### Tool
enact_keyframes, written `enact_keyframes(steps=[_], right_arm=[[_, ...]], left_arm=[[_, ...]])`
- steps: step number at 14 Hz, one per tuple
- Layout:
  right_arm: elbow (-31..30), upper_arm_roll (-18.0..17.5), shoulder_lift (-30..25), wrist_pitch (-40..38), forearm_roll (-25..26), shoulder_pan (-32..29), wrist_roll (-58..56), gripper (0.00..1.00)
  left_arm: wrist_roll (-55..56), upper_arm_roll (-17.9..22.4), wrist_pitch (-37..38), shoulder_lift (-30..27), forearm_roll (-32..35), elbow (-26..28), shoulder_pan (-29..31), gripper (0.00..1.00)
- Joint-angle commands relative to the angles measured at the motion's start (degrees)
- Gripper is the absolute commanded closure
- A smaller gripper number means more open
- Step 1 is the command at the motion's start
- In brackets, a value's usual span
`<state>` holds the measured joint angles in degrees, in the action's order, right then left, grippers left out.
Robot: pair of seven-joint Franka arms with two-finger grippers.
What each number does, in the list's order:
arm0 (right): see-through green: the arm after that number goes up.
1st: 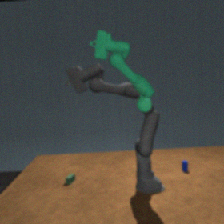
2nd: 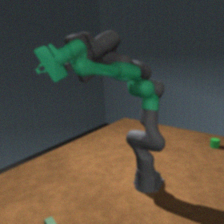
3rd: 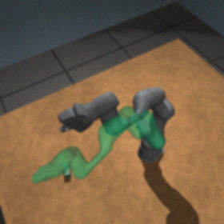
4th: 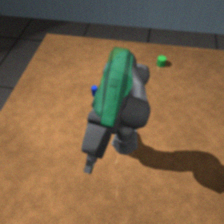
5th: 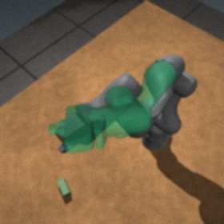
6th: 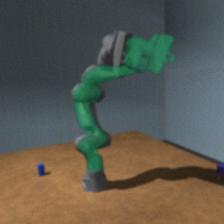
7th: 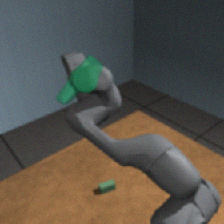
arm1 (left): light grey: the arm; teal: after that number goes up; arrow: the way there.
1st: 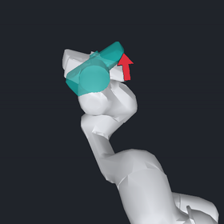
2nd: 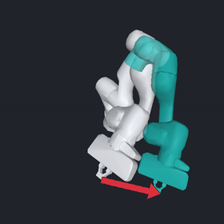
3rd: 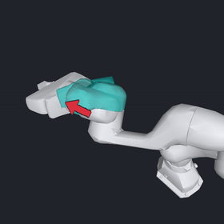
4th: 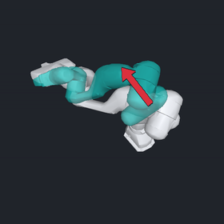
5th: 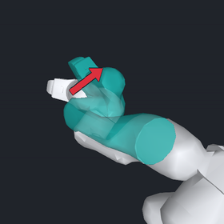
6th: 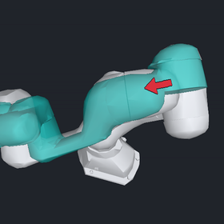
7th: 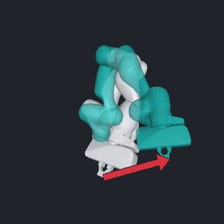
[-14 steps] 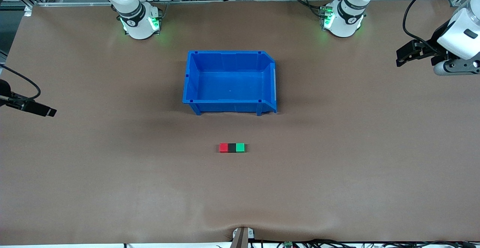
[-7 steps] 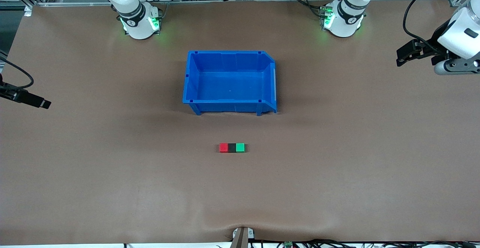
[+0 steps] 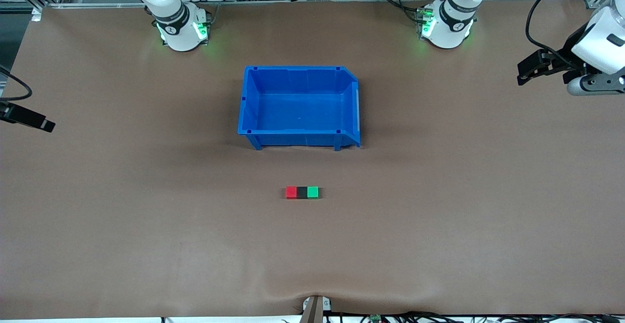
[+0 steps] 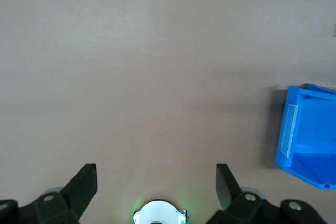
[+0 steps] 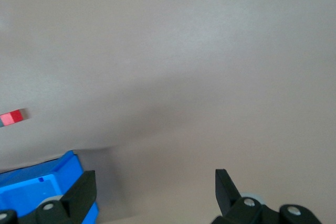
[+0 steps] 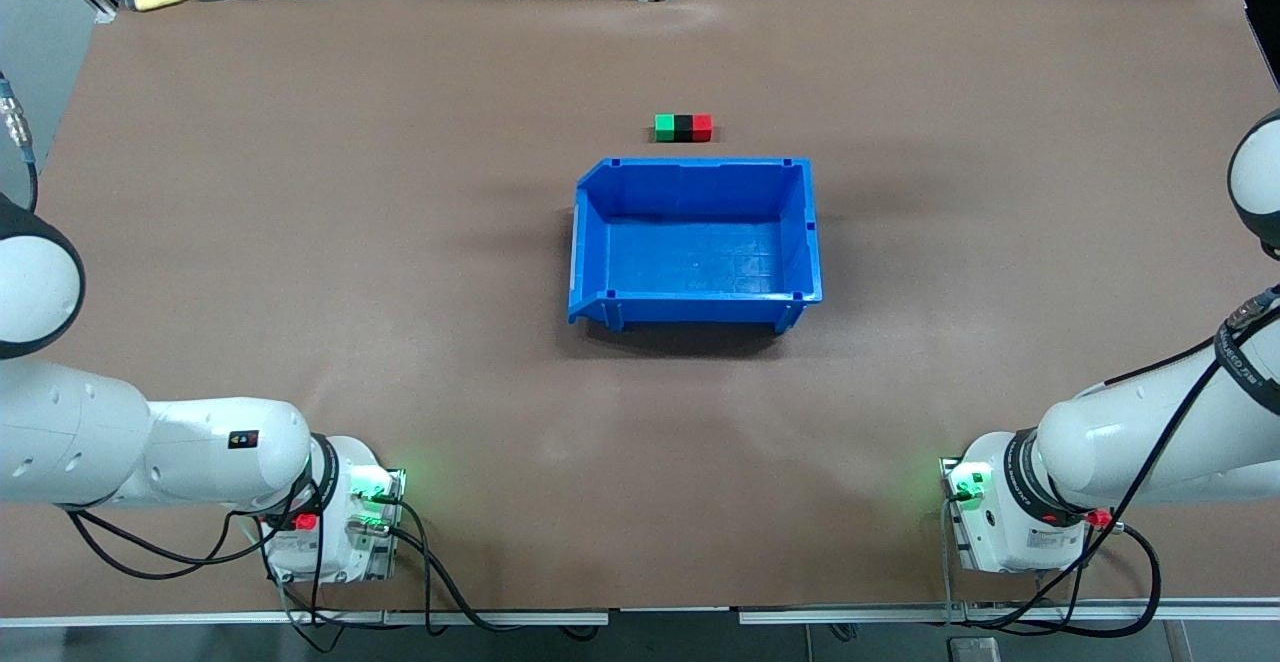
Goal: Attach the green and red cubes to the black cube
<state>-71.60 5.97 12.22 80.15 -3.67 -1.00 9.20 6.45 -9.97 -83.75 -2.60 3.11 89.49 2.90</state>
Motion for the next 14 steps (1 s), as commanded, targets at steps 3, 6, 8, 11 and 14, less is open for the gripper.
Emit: enact_keyframes(steps=[3, 6, 8, 11, 14], right_arm=[[-2.4, -4.64, -3.51, -0.79, 4.8, -2.6, -2.34, 0.0], [-4.5, -4.92, -5.36, -0.7, 5.34, -2.78, -2.43, 0.0], [-6.43, -5.09, -6.85, -0.26, 5.34, -2.96, -2.43, 0.0], [-8.1, -5.01, -8.26, 0.0, 5.16, -2.87, -2.34, 0.0], [-11.27, -4.92, -10.46, 1.23, 5.07, -2.87, -2.43, 0.0]], left_arm=[[-0.64, -0.13, -0.98, -1.62, 0.94, 1.65, 1.32, 0.0], [-0.82, -0.13, -1.42, -1.44, 0.85, 1.57, 1.41, 0.0], [-0.82, -0.05, -1.59, -1.35, 0.76, 1.13, 1.5, 0.0], [0.23, 0.04, -1.51, -1.61, 0.67, 0.78, 1.5, 0.0], [-0.11, 0.57, -1.51, -1.44, 0.15, -0.54, 2.63, 0.0]])
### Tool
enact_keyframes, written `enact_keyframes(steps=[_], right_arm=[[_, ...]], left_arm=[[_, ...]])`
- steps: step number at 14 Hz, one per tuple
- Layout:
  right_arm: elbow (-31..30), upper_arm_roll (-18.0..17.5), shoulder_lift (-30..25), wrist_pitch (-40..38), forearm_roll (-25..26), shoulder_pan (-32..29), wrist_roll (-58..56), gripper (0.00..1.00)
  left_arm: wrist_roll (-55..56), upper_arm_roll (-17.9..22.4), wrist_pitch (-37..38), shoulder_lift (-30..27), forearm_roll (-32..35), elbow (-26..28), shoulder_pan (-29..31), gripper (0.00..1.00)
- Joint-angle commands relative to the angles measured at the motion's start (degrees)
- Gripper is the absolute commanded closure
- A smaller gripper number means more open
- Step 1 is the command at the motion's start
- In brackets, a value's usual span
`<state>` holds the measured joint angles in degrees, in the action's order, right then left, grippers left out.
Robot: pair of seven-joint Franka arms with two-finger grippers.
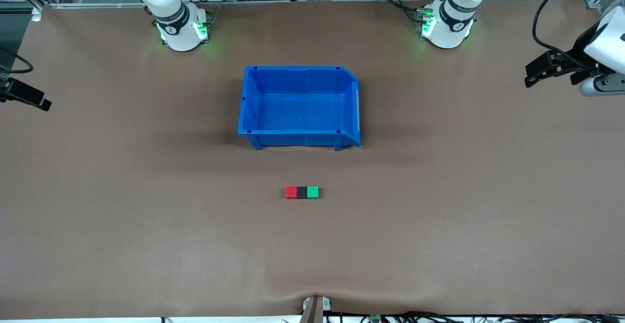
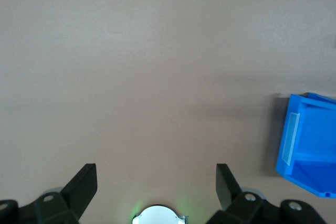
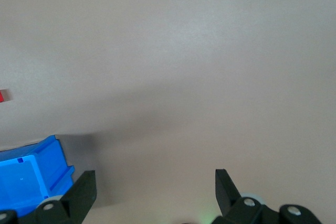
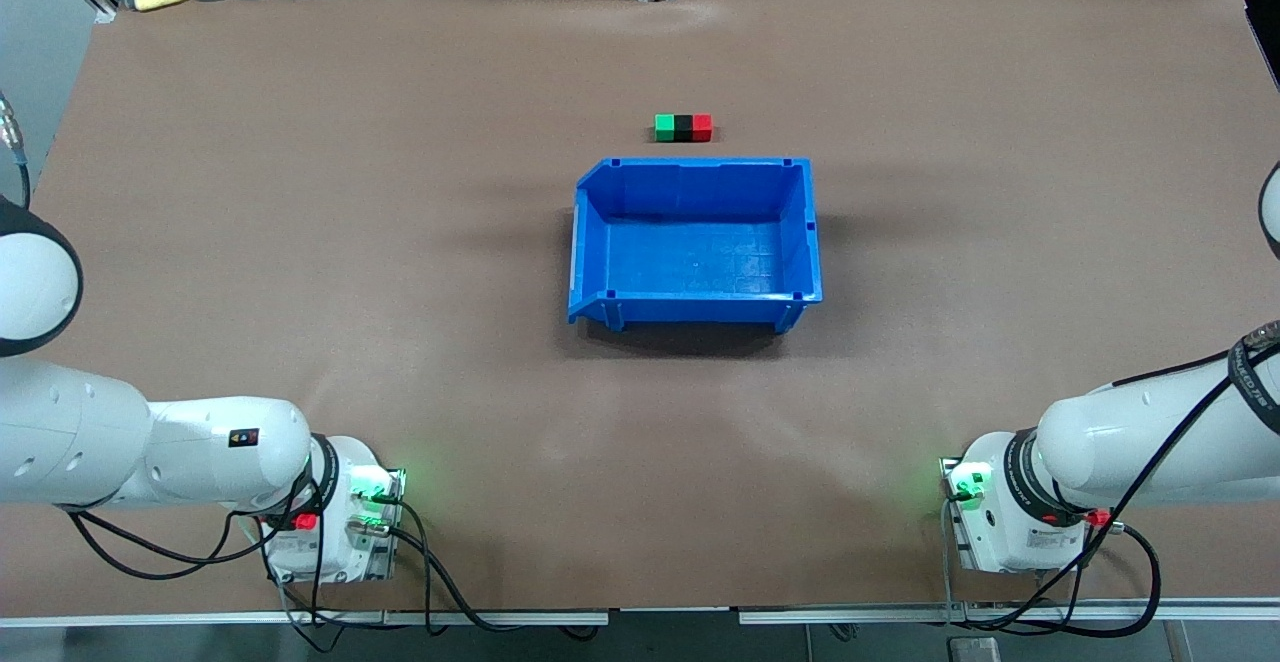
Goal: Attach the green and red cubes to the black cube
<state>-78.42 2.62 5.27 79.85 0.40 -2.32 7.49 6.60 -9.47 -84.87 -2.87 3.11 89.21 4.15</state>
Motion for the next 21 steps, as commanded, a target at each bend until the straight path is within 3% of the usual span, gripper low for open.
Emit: enact_keyframes(steps=[1, 12, 17, 21], right_arm=[[-4.55, -1.48, -3.6, 1.53, 1.01, -1.38, -0.72, 0.0], [-7.62, -1.57, -6.15, 1.62, -0.31, -1.28, -0.63, 0.0], [-16.32, -1.39, -12.12, 6.54, -0.4, -1.37, -0.72, 0.0], [-15.45, -1.57, -11.78, 6.54, -0.4, -0.94, -1.76, 0.0]], left_arm=[[-0.36, 0.07, -0.29, -0.99, 0.14, -0.44, 1.39, 0.0], [-1.24, 0.07, -0.38, 0.32, 0.14, -1.58, 1.3, 0.0], [-1.33, 0.07, -0.99, 0.41, -0.03, -1.59, 1.21, 0.0], [-1.24, 0.25, -1.26, 0.41, -2.67, -1.5, 1.74, 0.0]])
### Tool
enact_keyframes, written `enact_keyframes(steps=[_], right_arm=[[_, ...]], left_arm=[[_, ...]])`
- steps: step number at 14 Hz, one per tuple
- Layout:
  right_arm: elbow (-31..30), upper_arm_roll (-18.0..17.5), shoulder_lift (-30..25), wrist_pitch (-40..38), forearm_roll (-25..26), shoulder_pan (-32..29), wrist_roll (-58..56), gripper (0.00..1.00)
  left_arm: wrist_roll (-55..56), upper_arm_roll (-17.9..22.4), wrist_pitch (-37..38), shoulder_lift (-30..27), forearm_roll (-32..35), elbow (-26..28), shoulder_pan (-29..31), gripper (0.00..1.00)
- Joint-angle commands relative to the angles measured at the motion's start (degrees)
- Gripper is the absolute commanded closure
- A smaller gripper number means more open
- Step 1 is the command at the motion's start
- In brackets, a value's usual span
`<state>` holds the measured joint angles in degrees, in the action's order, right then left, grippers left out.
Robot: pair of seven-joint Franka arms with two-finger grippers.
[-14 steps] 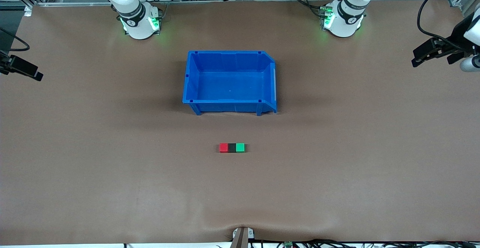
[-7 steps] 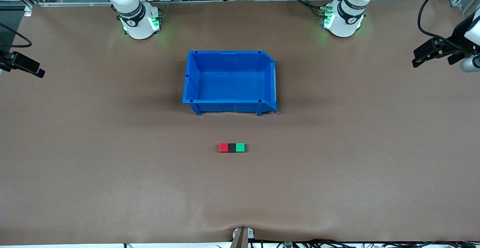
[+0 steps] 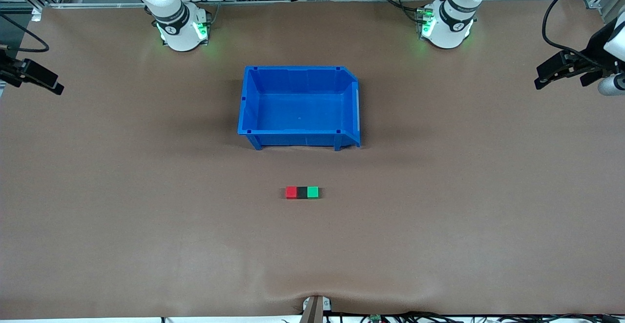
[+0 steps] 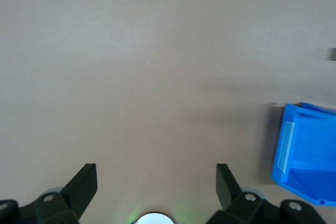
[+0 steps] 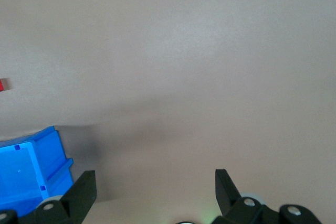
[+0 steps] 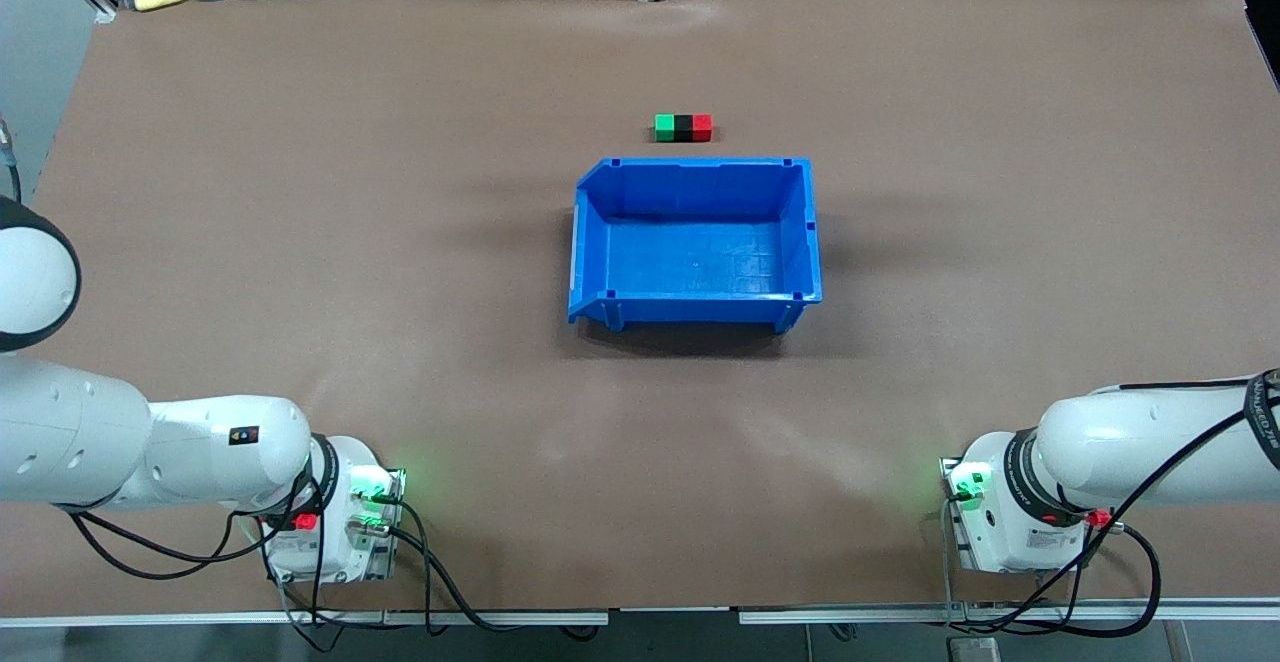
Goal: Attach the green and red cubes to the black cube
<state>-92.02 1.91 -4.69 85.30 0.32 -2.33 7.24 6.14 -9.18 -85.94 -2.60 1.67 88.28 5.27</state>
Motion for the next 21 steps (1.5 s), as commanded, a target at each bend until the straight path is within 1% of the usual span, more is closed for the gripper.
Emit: enact_keyframes(steps=[1, 4, 9, 12, 14, 19, 21], right_arm=[[-1.68, -0.85, -1.82, 1.19, -0.32, -0.93, -3.09, 0.0], [-0.71, -0.68, -1.47, 0.84, -0.32, -1.37, -7.23, 0.0], [-0.53, -0.68, -1.55, -1.79, -0.32, -1.37, -7.42, 0.0], [-0.27, -0.68, -1.55, -2.06, -0.32, -1.1, -8.02, 0.0], [-0.18, -0.85, -1.55, -1.89, -0.32, -0.93, -11.97, 0.0], [-0.18, -0.94, -1.55, -1.89, -0.5, -0.84, -11.9, 0.0], [-0.27, -0.85, -1.55, -1.97, -1.9, -0.93, -12.07, 0.0]], left_arm=[[-0.78, 0.04, -0.19, 0.14, -1.23, -0.57, 0.62, 0.0], [0.36, 0.04, -0.19, 0.22, -1.15, -0.57, 0.44, 0.0], [0.45, 0.04, -0.11, 0.22, -0.97, -0.48, 0.27, 0.0], [0.28, 0.04, 0.16, 0.22, -0.71, -0.57, 0.44, 0.0], [0.27, 0.13, 0.33, 0.14, -0.62, -0.48, 0.53, 0.0], [0.27, 0.13, 0.25, 0.14, -0.62, -0.48, 0.44, 0.0], [0.27, 0.13, 0.25, 0.14, -0.62, -0.48, 0.44, 0.0]])
